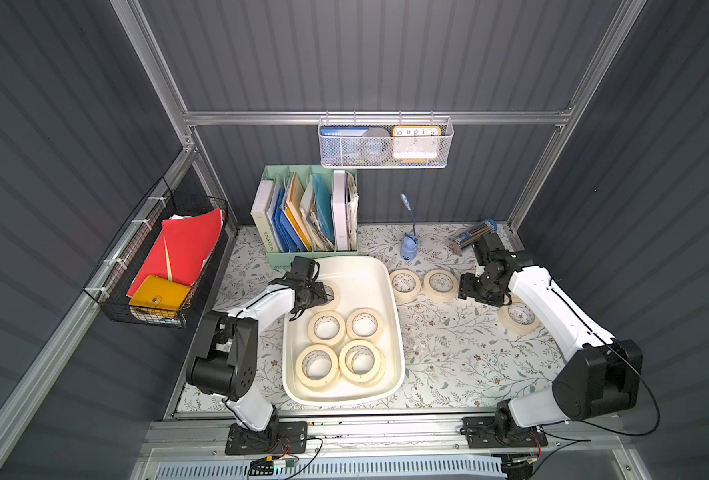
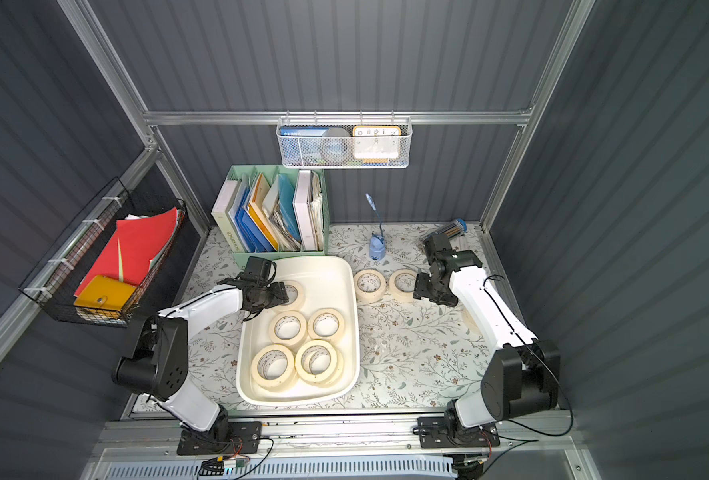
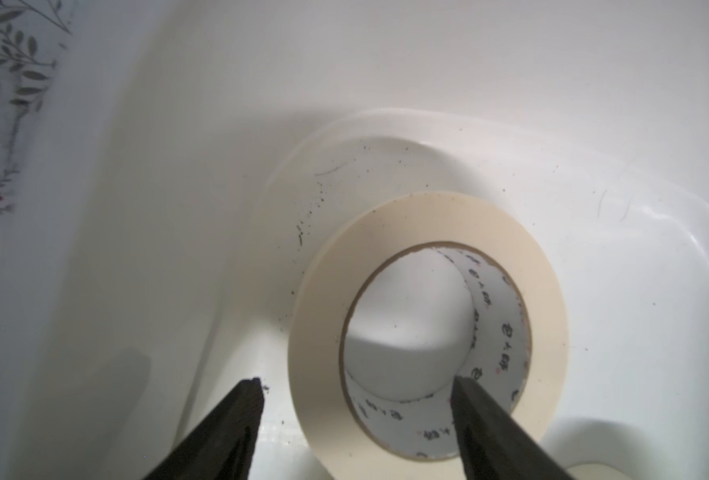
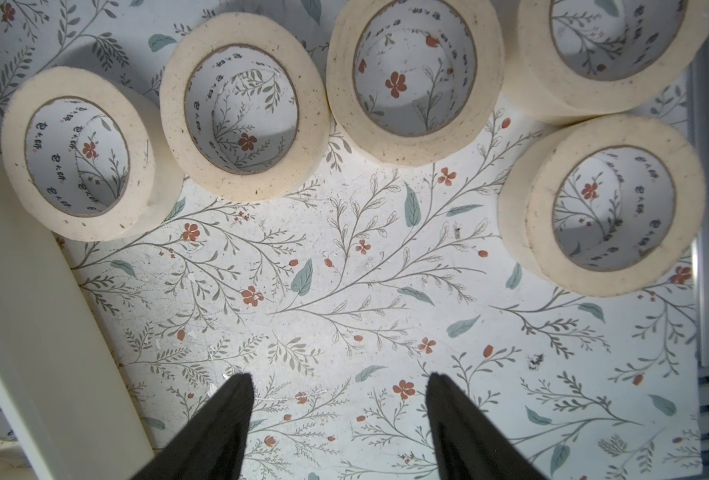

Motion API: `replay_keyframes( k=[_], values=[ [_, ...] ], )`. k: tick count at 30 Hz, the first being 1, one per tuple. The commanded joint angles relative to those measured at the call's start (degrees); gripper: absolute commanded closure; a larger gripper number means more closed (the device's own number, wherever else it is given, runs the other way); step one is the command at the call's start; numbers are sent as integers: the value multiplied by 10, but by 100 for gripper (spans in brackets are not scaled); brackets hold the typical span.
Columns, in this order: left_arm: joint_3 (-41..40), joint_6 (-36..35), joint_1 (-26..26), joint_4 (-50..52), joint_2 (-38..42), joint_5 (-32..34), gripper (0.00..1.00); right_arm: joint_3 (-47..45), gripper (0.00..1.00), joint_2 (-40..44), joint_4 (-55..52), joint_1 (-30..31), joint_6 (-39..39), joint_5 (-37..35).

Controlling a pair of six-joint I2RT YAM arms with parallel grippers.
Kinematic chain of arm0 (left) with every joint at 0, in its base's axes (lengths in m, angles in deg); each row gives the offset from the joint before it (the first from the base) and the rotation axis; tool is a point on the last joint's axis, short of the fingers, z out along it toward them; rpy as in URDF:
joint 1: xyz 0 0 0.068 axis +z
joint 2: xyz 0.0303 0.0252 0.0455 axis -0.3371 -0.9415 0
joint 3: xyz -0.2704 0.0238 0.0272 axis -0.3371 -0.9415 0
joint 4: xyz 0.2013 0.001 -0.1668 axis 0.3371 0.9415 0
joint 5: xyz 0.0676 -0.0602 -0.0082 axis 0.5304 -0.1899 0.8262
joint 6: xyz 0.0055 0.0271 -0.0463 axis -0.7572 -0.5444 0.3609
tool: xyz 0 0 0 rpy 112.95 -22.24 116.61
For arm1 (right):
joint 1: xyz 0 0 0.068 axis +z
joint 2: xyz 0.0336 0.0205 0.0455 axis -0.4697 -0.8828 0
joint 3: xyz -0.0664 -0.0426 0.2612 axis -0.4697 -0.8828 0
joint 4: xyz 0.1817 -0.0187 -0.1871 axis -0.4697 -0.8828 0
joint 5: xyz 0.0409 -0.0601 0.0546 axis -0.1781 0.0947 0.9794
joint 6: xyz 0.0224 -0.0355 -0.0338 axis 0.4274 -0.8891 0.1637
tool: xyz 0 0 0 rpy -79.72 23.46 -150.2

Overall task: Take out the art tape in the storage box
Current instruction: Pick up the art tape from the storage box.

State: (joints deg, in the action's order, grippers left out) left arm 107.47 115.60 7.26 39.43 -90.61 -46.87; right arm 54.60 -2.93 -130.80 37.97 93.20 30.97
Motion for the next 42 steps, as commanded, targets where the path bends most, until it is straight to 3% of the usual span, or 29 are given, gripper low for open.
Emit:
replay_keyframes(
  k=[1, 8, 12, 20, 31, 42],
  values=[
    [-8, -4, 4, 5, -32, -11, 30, 12, 28, -1, -16, 15, 6, -3],
    [14, -10, 4, -9, -40, -10, 58, 1, 29, 5, -16, 53, 24, 12],
    [34, -21, 4, -4, -34, -1, 64, 21, 28, -1, -17, 82, 35, 21],
    [94, -52, -5, 25, -11, 1, 70, 171, 31, -98, -23, 172, 65, 38],
    [136, -28, -102, 34, -1, 14, 70, 432, 41, -315, -47, 245, 85, 108],
    [167, -29, -126, 34, -3, -2, 70, 455, 41, -381, -32, 274, 89, 129]
  ],
)
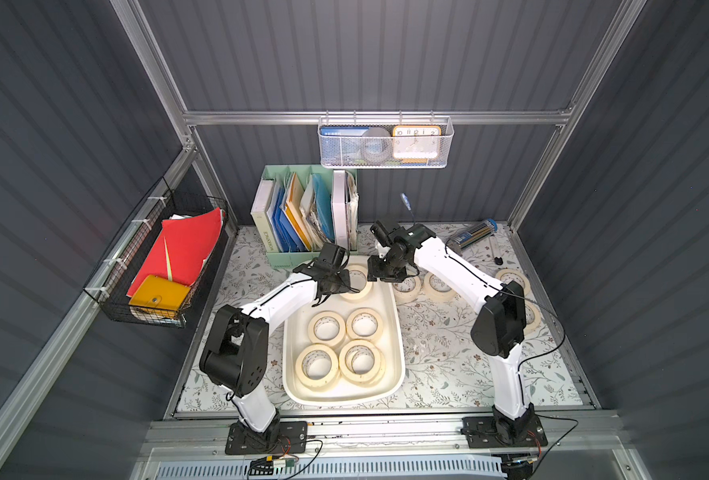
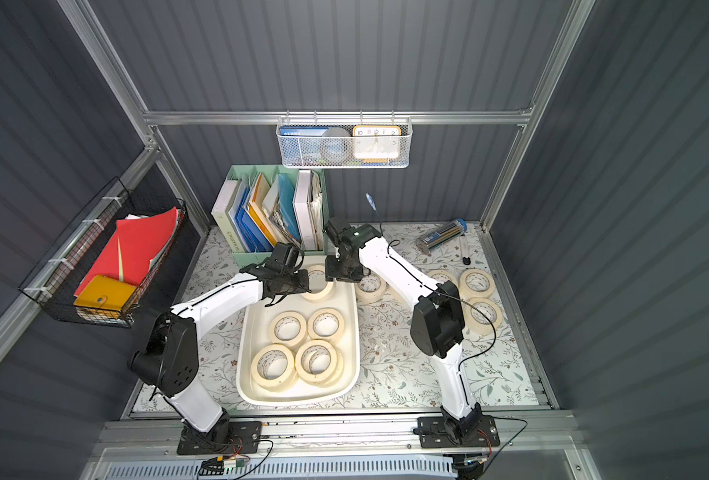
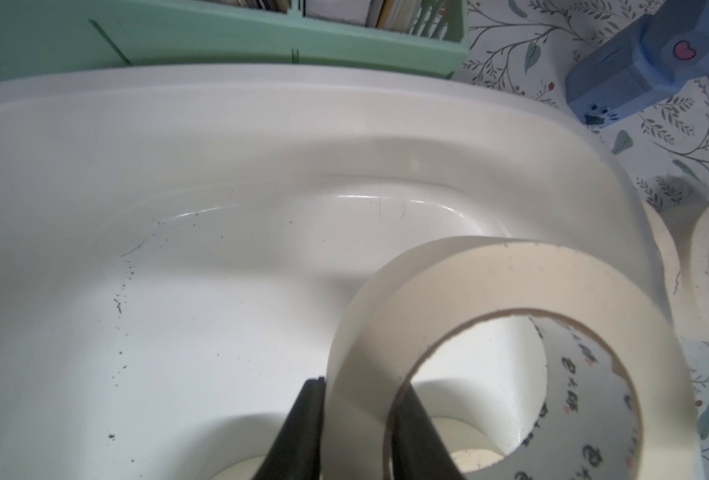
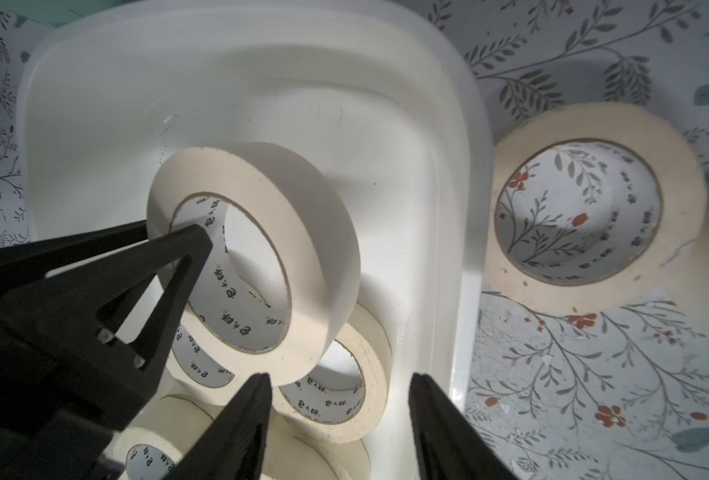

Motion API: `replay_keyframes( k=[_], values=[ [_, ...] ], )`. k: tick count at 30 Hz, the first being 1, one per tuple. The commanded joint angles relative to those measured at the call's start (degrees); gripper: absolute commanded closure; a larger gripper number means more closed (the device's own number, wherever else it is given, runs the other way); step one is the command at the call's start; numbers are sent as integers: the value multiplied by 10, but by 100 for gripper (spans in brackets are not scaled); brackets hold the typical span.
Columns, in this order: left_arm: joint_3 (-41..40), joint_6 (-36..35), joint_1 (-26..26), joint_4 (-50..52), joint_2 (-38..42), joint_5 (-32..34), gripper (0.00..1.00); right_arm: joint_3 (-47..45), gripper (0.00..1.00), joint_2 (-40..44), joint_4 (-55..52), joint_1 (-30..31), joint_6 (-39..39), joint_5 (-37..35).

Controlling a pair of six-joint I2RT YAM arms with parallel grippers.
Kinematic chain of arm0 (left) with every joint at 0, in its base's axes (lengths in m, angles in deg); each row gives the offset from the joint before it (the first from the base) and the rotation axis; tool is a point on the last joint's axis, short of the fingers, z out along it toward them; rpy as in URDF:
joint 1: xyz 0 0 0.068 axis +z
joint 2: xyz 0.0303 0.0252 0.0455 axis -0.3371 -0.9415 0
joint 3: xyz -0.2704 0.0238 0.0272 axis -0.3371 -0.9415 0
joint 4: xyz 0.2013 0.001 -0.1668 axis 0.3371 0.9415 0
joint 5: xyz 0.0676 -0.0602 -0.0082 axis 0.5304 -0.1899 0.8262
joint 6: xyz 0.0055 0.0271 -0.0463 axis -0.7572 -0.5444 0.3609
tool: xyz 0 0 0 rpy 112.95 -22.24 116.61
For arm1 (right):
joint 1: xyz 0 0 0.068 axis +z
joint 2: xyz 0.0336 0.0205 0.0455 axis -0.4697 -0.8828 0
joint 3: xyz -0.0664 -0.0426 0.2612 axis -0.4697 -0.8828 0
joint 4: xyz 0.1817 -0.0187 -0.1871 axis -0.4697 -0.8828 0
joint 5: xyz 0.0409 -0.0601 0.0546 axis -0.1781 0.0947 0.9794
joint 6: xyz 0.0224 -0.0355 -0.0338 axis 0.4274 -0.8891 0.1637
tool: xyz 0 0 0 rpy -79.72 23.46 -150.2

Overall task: Take out the art tape in the storage box
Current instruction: Pick up the art tape from the storage box.

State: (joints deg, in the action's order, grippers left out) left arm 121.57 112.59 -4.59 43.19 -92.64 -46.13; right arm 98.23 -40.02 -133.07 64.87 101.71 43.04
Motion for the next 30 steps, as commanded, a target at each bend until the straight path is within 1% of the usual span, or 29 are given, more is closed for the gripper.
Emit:
replay_keyframes(
  k=[1, 5, 8, 9, 11, 14, 15, 16, 18, 19, 20, 21, 22, 23, 27, 29, 30],
  values=[
    [28, 1, -10, -4, 16, -10, 70, 21, 41, -17, -10, 6, 4, 11],
    [34, 3, -18, -3, 17, -11, 70, 25, 42, -37, -4, 6, 4, 6],
    [38, 2, -22, 4, 26, -14, 70, 24, 45, -42, 8, 6, 6, -12],
    [39, 1, -23, 7, 31, -16, 70, 24, 49, -44, 12, 6, 7, -15],
    [39, 2, -24, 9, 39, -19, 70, 23, 61, -44, 19, 6, 8, -21],
    [33, 2, -25, 9, 54, -27, 70, 20, 91, -41, 24, 6, 9, -30],
    [30, 2, -25, 6, 58, -31, 68, 18, 99, -41, 25, 6, 9, -34],
    [24, 2, -25, 1, 64, -36, 65, 16, 100, -39, 25, 6, 10, -38],
    [12, 1, -25, -16, 75, -47, 55, 11, 100, -36, 26, 4, 9, -41],
    [5, -3, -25, -27, 83, -56, 45, 10, 100, -34, 26, 4, 8, -41],
    [-5, -10, -25, -42, 94, -64, 31, 9, 100, -33, 24, 2, 8, -41],
    [-14, -15, -25, -56, 105, -67, 22, 10, 100, -31, 23, 1, 8, -41],
    [-27, -21, -25, -72, 122, -67, 15, 11, 100, -26, 20, -1, 7, -40],
    [-37, -27, -25, -84, 139, -62, 11, 12, 100, -19, 17, -3, 6, -43],
    [-55, -45, -25, -87, 195, -18, 10, 6, 100, 28, -23, -21, -1, -51],
    [-69, -37, -25, -80, 220, -6, 10, -12, 100, 69, -47, -36, -11, -55],
    [-76, -34, -25, -78, 228, 12, 10, -23, 100, 90, -58, -44, -15, -56]
  ],
)
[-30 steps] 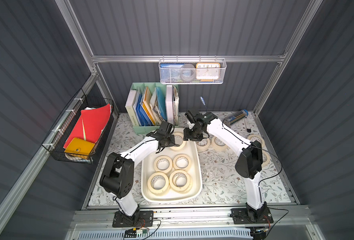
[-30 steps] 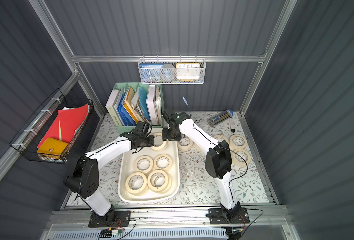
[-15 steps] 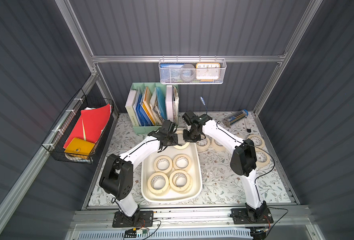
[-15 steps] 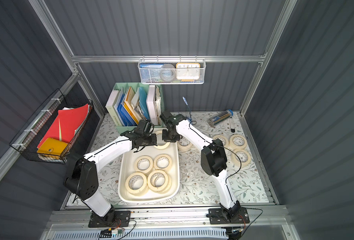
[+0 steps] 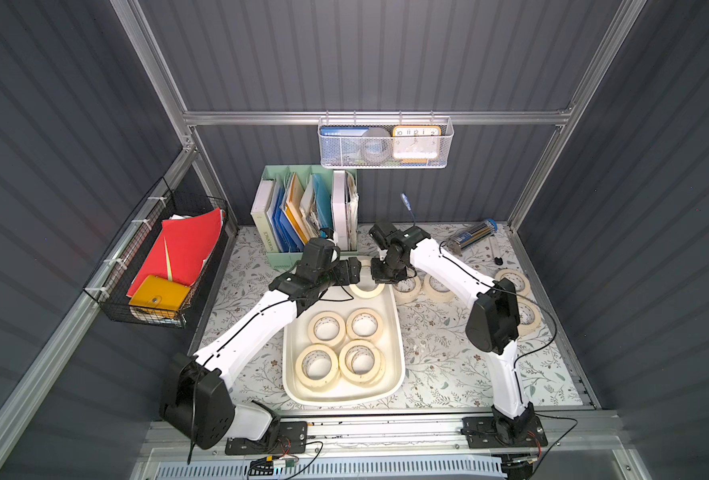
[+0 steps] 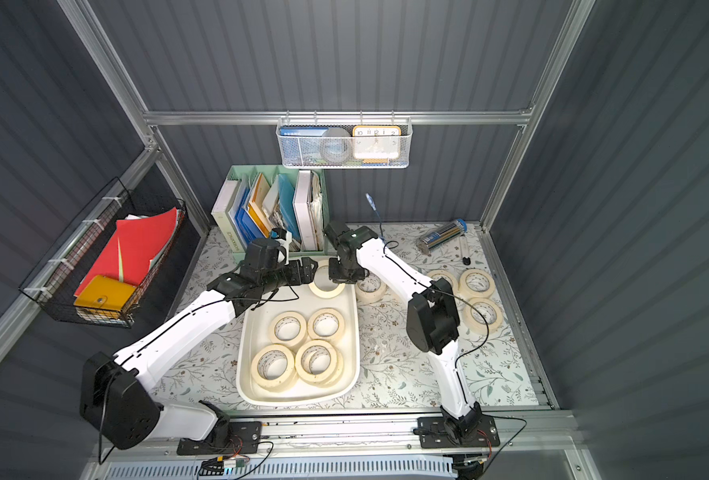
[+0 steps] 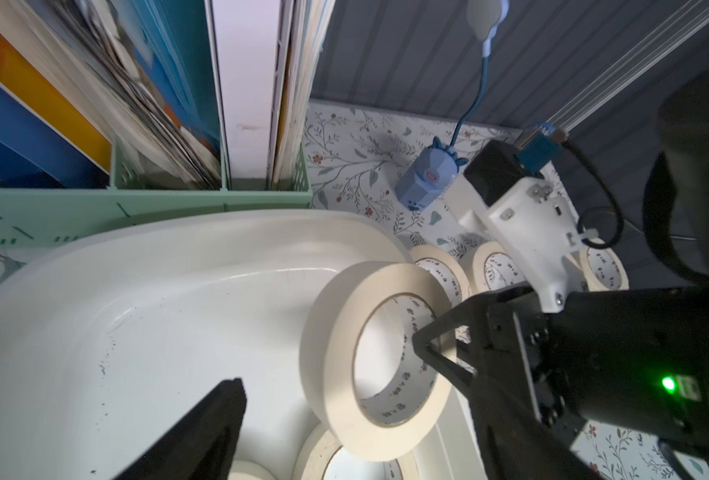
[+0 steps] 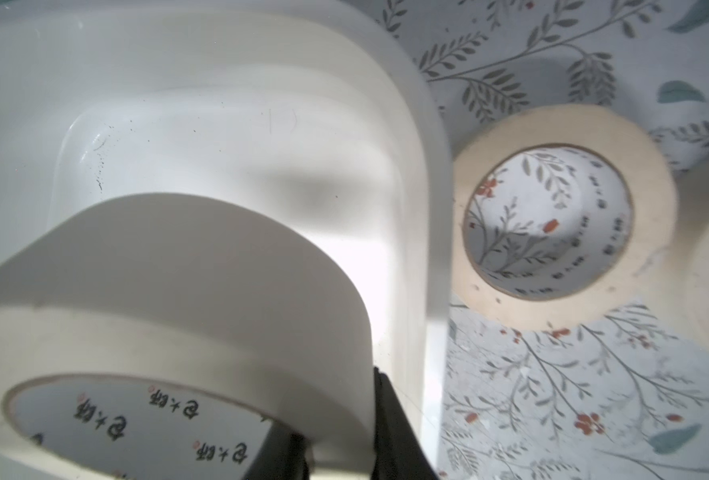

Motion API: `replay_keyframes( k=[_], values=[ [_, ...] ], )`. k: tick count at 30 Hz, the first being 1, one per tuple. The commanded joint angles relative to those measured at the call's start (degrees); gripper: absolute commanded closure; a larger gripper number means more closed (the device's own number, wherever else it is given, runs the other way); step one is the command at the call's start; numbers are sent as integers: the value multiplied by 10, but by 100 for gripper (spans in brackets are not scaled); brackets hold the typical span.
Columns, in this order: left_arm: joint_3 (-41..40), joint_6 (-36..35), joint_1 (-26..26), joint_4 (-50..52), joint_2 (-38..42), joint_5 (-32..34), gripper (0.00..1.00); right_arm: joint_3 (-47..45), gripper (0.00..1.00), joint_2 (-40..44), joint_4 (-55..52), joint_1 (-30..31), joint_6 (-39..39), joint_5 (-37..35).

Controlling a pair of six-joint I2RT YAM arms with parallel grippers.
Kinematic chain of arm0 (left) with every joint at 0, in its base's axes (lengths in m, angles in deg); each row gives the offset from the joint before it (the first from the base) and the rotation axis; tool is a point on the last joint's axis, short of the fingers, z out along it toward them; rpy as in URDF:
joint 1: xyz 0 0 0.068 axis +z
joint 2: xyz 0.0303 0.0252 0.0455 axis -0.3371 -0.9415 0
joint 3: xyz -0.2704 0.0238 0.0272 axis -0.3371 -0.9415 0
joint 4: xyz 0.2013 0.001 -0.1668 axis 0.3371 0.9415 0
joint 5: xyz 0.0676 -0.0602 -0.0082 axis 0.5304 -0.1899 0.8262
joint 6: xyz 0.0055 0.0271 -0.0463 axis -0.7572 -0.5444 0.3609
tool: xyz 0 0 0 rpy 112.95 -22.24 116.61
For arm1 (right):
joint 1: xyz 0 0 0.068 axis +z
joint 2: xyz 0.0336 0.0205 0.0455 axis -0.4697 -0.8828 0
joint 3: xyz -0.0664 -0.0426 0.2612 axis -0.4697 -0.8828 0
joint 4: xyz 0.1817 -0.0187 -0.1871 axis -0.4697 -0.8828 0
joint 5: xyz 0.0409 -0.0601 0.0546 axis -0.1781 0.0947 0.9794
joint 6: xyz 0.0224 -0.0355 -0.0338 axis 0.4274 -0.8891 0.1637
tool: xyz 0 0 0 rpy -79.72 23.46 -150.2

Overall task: Take out the art tape in the storage box
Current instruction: Pick up the art tape from the storage box, then place the art tape at the center of the board.

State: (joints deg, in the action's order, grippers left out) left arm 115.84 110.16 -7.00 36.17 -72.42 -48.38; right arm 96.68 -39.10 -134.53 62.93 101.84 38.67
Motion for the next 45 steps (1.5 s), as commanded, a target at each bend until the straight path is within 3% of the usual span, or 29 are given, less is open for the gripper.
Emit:
replay_keyframes(
  k=[1, 4, 9, 17, 28, 45],
  values=[
    [-25, -10, 0, -6, 32, 48, 10, -22, 100, 104, -55, -35, -22, -12],
    [-28, -17, 0, 12, 23, 59, 10, -76, 100, 177, -99, -73, -33, -16],
    [-45, -17, 0, 2, -18, 19, 12, -183, 100, 299, -165, -150, -40, -58],
    [-26, -51, -1, 37, -88, 17, 18, -410, 100, 417, -153, -274, -52, -74],
    [-47, -51, -1, 23, -115, -9, 19, -558, 100, 372, -9, -370, -66, -56],
    [-71, -31, -1, 24, -86, -4, 19, -587, 100, 259, 138, -468, -94, -46]
  ],
)
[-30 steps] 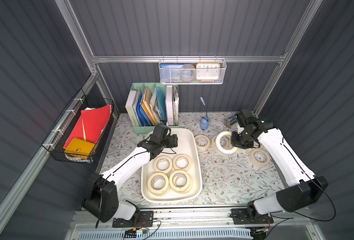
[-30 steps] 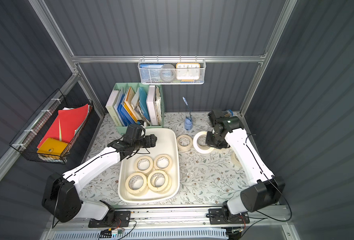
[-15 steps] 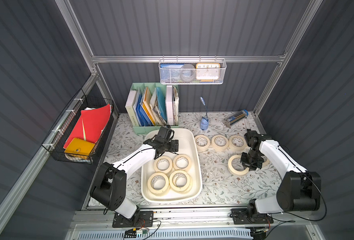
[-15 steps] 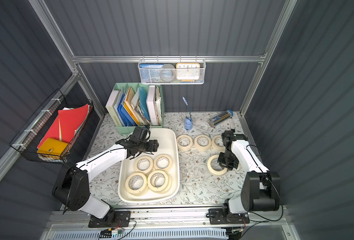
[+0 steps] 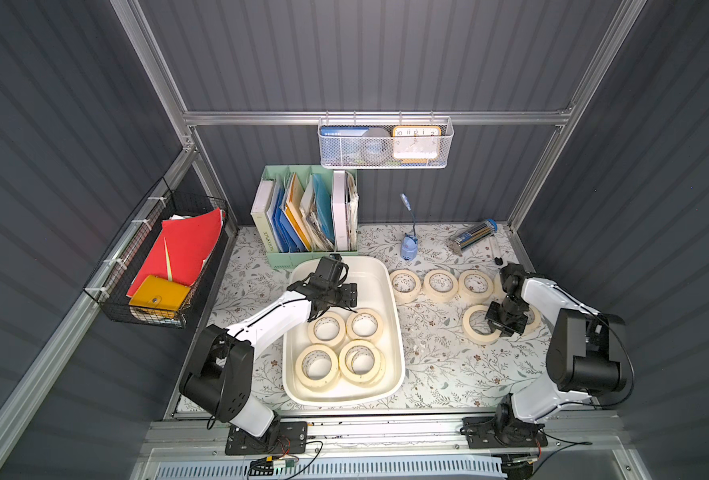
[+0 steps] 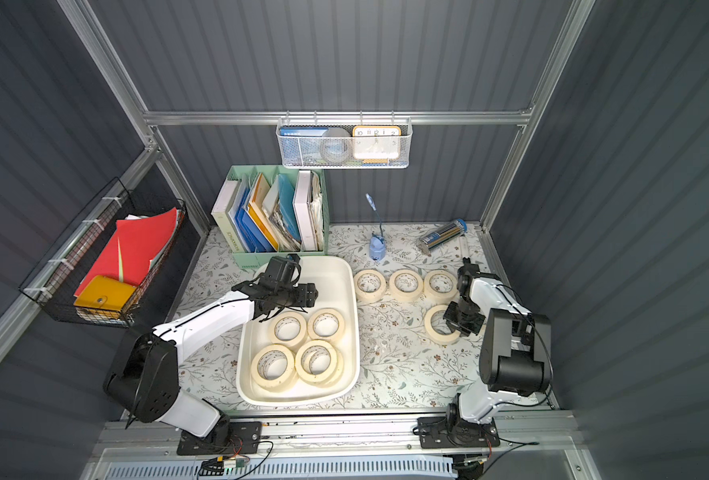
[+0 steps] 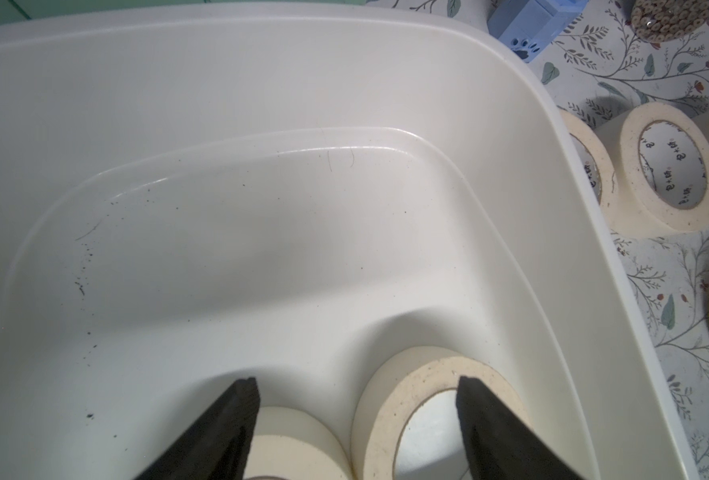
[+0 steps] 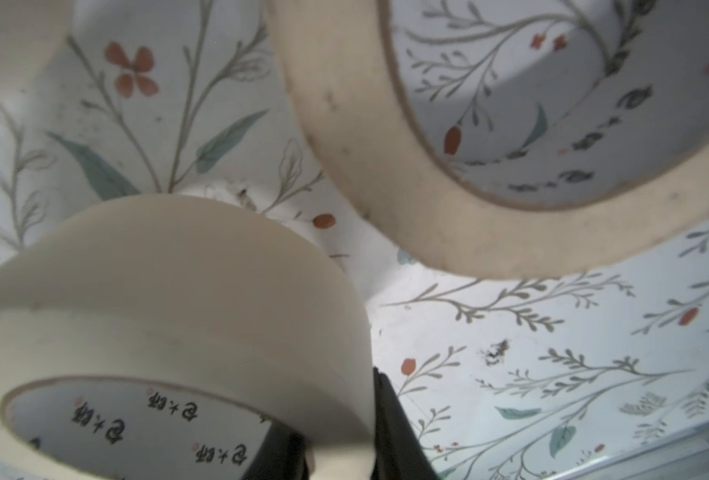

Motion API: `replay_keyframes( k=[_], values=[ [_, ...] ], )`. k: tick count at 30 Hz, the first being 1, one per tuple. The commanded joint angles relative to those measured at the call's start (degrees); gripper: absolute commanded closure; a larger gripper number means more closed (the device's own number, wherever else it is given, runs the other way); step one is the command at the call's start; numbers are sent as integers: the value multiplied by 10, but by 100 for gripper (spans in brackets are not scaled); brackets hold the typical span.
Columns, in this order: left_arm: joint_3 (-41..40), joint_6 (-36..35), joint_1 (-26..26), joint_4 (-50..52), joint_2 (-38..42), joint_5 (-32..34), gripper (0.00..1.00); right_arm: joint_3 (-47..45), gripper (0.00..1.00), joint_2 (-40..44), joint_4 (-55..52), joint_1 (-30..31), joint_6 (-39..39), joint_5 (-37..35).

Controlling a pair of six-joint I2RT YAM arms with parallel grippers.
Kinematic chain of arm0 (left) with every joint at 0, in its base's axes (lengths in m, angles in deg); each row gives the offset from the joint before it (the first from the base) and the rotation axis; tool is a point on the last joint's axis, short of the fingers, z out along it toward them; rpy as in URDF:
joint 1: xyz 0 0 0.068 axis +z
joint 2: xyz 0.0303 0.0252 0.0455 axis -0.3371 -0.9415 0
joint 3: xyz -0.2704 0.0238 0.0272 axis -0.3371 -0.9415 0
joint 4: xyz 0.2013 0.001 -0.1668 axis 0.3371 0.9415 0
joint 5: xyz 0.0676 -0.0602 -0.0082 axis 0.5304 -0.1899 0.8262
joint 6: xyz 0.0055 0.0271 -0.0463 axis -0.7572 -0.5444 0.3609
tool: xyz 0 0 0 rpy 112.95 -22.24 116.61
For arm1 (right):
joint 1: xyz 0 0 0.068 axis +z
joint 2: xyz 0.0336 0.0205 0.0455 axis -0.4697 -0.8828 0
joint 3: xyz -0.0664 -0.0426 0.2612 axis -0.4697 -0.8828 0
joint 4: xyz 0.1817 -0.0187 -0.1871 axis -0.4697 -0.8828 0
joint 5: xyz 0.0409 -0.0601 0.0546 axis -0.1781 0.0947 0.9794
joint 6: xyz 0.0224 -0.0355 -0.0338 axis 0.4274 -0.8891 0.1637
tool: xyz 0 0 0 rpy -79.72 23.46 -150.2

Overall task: Take out the art tape in the storage box
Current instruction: Place the art tape at the center of the board, then pick up the art tape from the storage box.

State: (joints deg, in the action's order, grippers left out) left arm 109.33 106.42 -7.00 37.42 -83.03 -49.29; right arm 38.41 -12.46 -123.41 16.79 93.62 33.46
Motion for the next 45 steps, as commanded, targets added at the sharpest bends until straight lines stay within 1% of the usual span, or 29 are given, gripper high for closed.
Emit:
replay_keyframes(
  k=[1, 6, 8, 9, 10, 11, 13, 16, 18, 21, 25, 28, 30, 32, 38, 43, 45],
  values=[
    [-6, 6, -1, 13, 20, 5, 19, -3, 100, -15, 30, -9, -14, 8],
    [-2, 6, -1, 20, 19, 3, 19, 4, 100, -29, 40, -10, -16, 9],
    [-2, 5, -1, 22, 21, 3, 19, 6, 80, -26, 40, -10, -18, 4],
    [-3, 5, -1, 23, 22, 2, 19, 8, 69, -24, 38, -10, -20, 1],
    [-2, 4, -1, 25, 21, 2, 19, 9, 61, -20, 36, -10, -21, -2],
    [-1, 4, -1, 26, 21, 1, 19, 10, 56, -16, 35, -10, -22, -5],
    [2, 0, -1, 33, 18, -3, 19, 19, 42, -8, 25, -10, -23, -8],
    [12, -7, -2, 59, 13, -6, 19, 43, 35, 14, 2, -7, -23, 12],
    [17, -14, -4, 76, 9, -9, 19, 62, 34, 33, -18, 8, -23, 23],
    [8, -18, -7, 78, 13, -27, 19, 87, 34, 50, -52, 52, -20, 34],
    [5, -14, -17, 82, 11, -51, 20, 106, 33, 53, -90, 119, -16, 28],
    [11, -24, -32, 90, 5, -59, 21, 110, 33, 59, -94, 149, -6, 33],
    [23, -46, -44, 109, -11, -57, 21, 112, 33, 61, -90, 159, 0, 39],
    [34, -66, -54, 128, -31, -39, 21, 116, 33, 58, -88, 166, 3, 43],
    [26, -110, -55, 127, -72, -37, 22, 128, 33, 52, -100, 179, 6, 64],
    [25, -119, -55, 125, -103, -48, 25, 128, 33, 62, -104, 200, 15, 73],
    [28, -119, -55, 124, -114, -53, 28, 124, 33, 67, -107, 213, 19, 76]
  ],
)
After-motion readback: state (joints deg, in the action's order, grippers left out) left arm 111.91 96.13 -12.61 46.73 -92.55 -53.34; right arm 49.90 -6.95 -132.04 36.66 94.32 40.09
